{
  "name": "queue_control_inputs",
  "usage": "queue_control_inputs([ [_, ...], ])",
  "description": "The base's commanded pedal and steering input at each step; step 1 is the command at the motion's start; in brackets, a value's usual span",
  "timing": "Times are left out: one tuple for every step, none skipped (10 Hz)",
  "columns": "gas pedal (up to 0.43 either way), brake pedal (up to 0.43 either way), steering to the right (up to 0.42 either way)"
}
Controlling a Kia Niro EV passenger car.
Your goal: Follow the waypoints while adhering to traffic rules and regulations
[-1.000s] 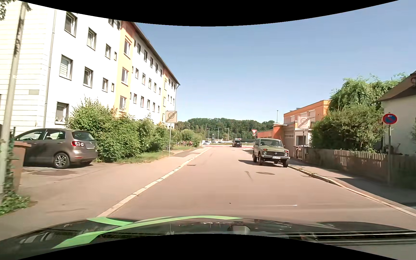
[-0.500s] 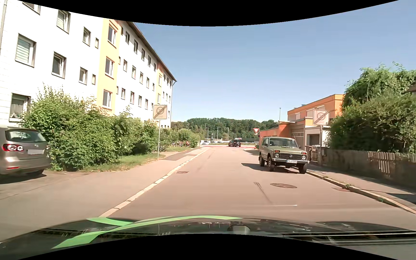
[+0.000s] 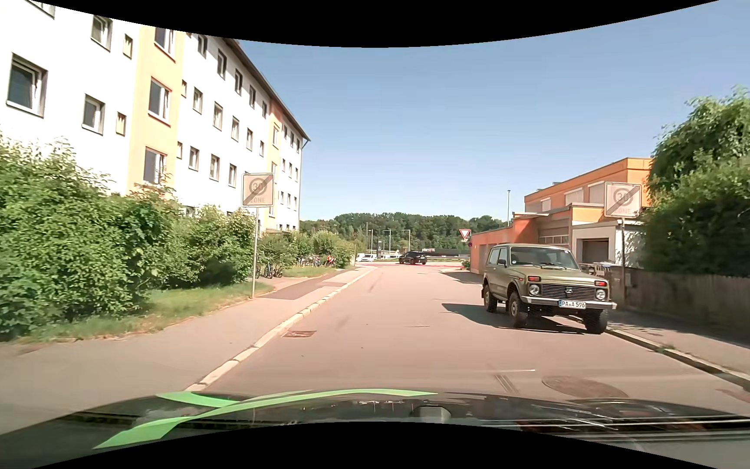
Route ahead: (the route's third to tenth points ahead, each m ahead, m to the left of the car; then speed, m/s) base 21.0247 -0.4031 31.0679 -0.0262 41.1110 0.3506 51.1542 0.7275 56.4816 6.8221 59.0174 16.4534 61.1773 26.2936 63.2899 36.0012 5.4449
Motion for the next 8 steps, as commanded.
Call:
queue_control_inputs([
  [0.067,0.0,0.009],
  [0.079,0.0,0.009],
  [0.079,0.0,0.009],
  [0.079,0.0,0.008],
  [0.079,0.0,0.009],
  [0.079,0.0,0.008],
  [0.087,0.0,0.008],
  [0.087,0.0,0.011],
])
